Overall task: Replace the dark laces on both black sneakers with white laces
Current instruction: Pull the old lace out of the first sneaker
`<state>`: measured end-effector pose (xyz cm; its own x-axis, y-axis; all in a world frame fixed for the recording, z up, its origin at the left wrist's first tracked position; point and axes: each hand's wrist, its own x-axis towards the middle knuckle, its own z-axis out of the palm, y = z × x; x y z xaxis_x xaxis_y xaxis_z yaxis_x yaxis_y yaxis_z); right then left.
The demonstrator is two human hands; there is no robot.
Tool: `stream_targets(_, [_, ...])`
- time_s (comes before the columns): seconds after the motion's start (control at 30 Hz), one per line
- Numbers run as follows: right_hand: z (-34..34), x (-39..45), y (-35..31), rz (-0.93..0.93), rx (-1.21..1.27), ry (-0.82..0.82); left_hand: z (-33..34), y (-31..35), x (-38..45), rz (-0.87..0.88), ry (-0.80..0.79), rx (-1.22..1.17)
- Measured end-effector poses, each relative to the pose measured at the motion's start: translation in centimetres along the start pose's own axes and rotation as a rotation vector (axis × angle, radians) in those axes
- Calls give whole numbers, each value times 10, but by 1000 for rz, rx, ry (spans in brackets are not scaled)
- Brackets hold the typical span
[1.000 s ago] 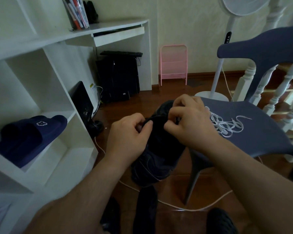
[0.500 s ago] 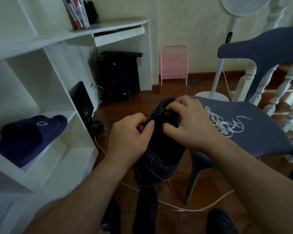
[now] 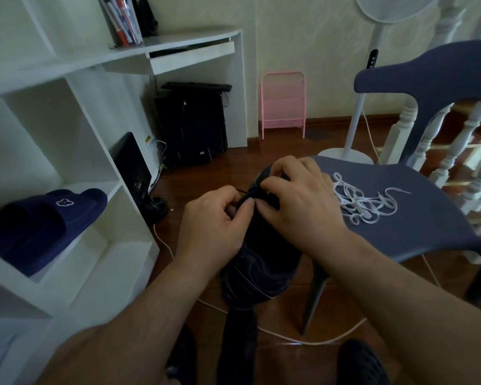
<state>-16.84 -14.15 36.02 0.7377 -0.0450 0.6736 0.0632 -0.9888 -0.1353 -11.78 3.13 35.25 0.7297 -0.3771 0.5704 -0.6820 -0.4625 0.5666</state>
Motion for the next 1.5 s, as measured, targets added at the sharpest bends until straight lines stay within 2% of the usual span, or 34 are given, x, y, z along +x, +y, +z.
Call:
stream_targets(0.2, [2, 1, 3, -33, -7, 41, 1, 2, -1, -9, -12, -20])
stream_targets(0.37, [-6, 4, 0, -58, -68, -90, -2, -4, 1, -43, 9, -3])
stream_targets(0.47, [-17, 12, 13, 62, -10, -120, -10, -11, 5, -96, 41, -42])
stream_targets(0.73, [-30, 15, 45, 584, 412, -218, -11, -15, 5, -93, -5, -51])
stream_targets(0.83, [-26, 12, 44, 650, 600, -252, -11, -14, 3, -85, -17, -74])
stream_targets(0.9, [-25, 11, 43, 605, 713, -312, -10, -13, 3, -79, -20, -70])
stream_targets(0.97, [-26, 9, 39, 525, 687, -323, -9, -13, 4, -81, -26, -71])
stream_targets(1.07, [-30, 9, 34, 383, 535, -344, -9, -14, 4, -65, -28, -51])
stream_targets(1.17, [-34, 8, 28, 151, 317, -517, -10, -13, 3, -7, -28, 19])
stream_targets(1.27, [-28, 7, 22, 103, 91, -615, -8, -11, 3, 52, -32, 61])
stream_targets(1.37, [-21, 5, 15, 72, -13, -609, -6, -9, 1, 73, -38, 92])
stream_targets(1.5, [-13, 2, 15, 72, 30, -453, -8, -11, 2, 28, -7, 64])
